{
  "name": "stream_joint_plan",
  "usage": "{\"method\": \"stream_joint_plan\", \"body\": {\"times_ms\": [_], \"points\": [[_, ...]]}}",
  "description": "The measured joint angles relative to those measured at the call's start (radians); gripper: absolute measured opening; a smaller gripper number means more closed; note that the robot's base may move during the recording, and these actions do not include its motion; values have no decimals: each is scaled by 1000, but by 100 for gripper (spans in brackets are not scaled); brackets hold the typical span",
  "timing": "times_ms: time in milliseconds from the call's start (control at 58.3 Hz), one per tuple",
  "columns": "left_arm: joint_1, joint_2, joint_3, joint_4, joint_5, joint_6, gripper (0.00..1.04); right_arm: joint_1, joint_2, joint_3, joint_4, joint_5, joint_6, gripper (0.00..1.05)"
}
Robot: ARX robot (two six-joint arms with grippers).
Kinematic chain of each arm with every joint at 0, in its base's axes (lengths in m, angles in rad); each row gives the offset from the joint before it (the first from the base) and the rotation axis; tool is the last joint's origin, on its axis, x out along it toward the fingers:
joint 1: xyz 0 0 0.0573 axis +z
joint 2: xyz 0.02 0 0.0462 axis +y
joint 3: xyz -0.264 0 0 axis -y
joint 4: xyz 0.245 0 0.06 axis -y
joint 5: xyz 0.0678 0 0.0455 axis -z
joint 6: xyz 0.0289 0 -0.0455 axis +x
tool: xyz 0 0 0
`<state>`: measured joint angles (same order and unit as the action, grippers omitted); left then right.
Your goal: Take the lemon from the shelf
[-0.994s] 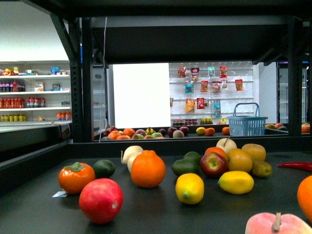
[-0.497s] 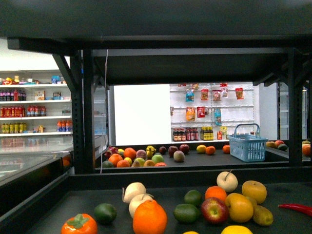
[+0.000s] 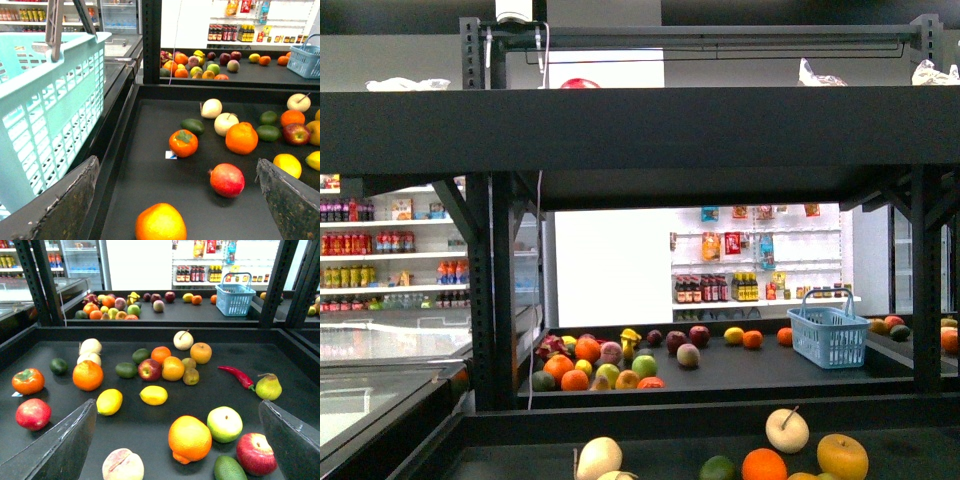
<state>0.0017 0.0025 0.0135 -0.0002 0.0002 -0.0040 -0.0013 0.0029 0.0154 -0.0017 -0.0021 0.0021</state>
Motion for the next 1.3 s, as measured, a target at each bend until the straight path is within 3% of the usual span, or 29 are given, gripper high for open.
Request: {"method": "stream_joint_plan", "body": {"times_ms": [583, 703, 857, 926, 960, 977, 994, 1131, 1303], "points": [[0, 1, 0, -1, 4, -4, 97, 0, 0, 0, 0, -1, 0, 97], [49, 138, 58, -153, 195, -227, 97, 0, 0, 0, 0, -1, 0, 97], [180, 373, 167, -37, 352, -417, 97, 0, 0, 0, 0, -2, 0, 97], [285, 519, 272, 17, 442, -497, 97, 0, 0, 0, 0, -1, 0, 97], [343, 597, 330, 30, 480, -545, 97, 0, 0, 0, 0, -1, 0, 97], [502, 816, 509, 32, 616, -715, 97, 0, 0, 0, 0, -1, 0, 97], [520, 846, 535, 31, 632, -732, 97, 0, 0, 0, 0, -1, 0, 97], [625, 1043, 697, 89, 710, -892, 97, 0, 0, 0, 0, -1, 0, 97], [670, 1275, 840, 206, 729, -1074, 97, 0, 0, 0, 0, -1, 0, 97]]}}
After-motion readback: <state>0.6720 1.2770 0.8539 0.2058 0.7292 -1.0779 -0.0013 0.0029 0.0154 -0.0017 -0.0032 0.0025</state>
